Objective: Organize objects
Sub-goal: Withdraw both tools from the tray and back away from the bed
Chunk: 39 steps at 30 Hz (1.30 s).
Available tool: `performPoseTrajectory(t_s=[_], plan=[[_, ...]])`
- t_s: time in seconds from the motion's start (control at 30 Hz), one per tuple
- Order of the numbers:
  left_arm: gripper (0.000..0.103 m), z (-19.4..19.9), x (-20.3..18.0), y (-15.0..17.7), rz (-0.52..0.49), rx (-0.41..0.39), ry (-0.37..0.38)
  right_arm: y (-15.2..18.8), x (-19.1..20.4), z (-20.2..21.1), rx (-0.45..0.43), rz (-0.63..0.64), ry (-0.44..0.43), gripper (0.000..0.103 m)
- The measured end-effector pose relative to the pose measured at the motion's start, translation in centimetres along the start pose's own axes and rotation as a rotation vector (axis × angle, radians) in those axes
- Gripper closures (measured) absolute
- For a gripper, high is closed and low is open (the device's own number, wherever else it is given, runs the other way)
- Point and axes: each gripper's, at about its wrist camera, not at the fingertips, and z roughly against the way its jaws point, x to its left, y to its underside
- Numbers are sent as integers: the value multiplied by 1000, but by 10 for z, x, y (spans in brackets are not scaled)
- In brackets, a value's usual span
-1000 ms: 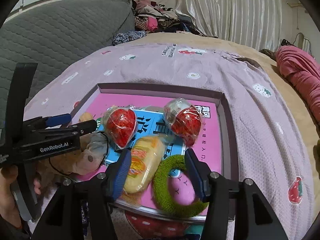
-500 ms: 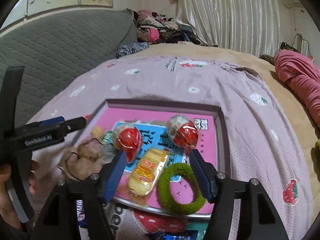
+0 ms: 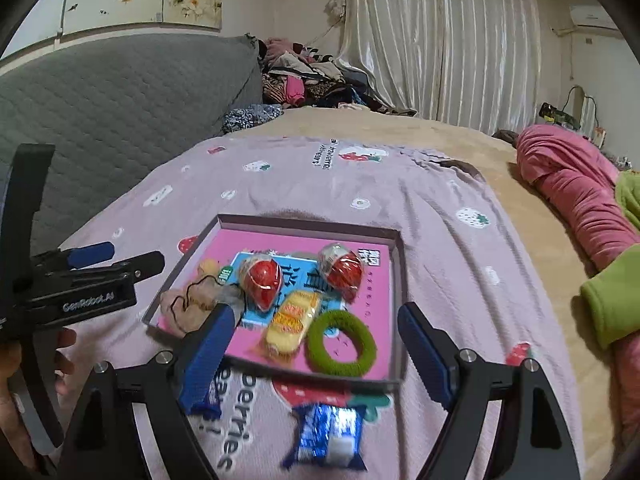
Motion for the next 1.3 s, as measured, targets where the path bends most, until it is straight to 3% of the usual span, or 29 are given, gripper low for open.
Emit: performPoseTrajectory(t_s=[0.23, 0.63, 0.97, 1.3], plan=[[20, 64, -13, 13, -42, -66, -20, -1, -3, 47, -22, -19, -2, 14], [20, 134, -14, 38, -94, -117, -44, 0, 4, 119, -75, -23, -19, 7], [20, 173, -8, 59, -89, -125, -8, 10, 10, 158, -92, -26, -23, 6], [20, 203, -2, 88, -90, -116, -31, 25, 22, 180, -96, -9, -55, 1]])
